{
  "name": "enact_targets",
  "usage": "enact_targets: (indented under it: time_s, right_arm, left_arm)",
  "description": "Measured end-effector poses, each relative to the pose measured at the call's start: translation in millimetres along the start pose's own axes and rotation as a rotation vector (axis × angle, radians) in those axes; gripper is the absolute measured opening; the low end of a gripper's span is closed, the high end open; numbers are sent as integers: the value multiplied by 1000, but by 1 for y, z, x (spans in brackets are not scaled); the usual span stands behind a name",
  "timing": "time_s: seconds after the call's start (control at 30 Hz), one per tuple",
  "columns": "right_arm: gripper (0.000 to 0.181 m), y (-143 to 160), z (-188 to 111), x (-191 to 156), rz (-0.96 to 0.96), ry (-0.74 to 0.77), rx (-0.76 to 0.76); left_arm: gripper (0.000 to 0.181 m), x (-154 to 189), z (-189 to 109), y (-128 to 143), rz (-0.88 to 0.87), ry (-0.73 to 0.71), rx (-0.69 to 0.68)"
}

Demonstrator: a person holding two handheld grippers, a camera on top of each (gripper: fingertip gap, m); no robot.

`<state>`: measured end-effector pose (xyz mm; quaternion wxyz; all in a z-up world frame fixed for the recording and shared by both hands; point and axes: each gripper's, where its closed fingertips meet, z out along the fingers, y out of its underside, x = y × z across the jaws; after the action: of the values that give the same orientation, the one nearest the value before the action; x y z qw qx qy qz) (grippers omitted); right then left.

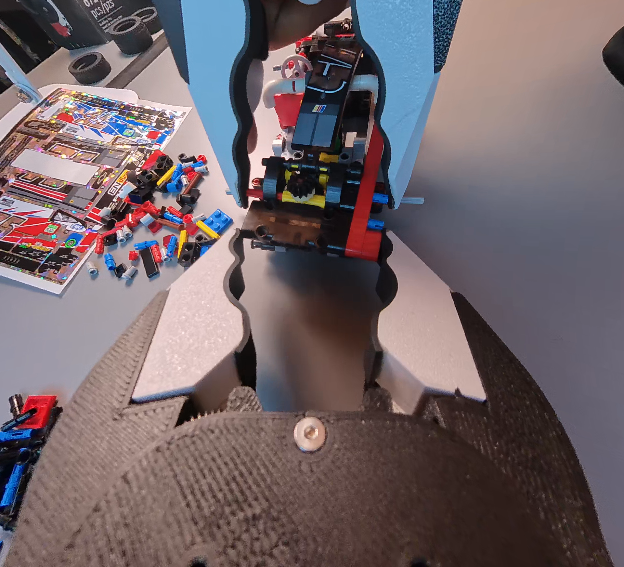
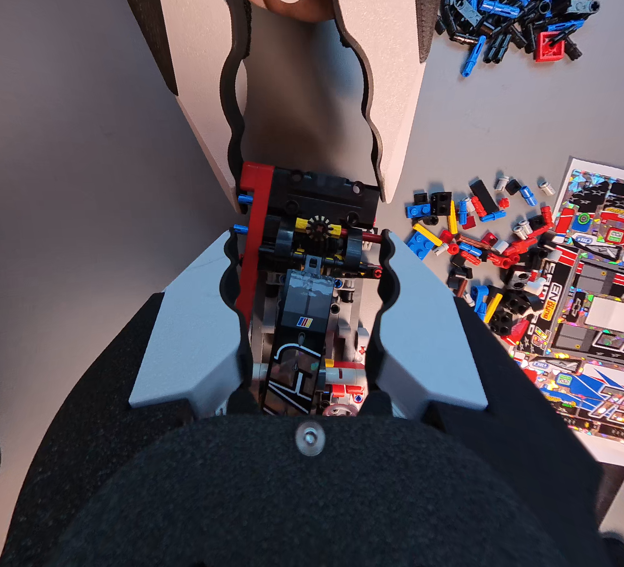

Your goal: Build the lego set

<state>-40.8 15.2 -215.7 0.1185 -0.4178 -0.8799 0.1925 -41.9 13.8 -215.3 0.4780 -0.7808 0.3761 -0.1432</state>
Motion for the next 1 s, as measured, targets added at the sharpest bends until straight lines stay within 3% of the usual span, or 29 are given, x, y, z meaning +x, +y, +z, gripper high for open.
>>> enact_targets:
  time_s: [0.2,0.67,0.77,1.0]
  right_arm:
    - [88,0,1,-2,-7,4,-19]
    - [84,-1,2,-3,-36,-12,-9]
    - [93,2,-3,0,-23,12,-14]
    - [87,13,-9,-1,2,48,-65]
  left_arm:
    - [79,0,-1,0,-2,-24,-1]
    - [79,4,-2,4,-55,-78,-37]
    - [94,11,-3,11,-58,-27,-67]
    - [98,1,-7,-2,-95,21,32]
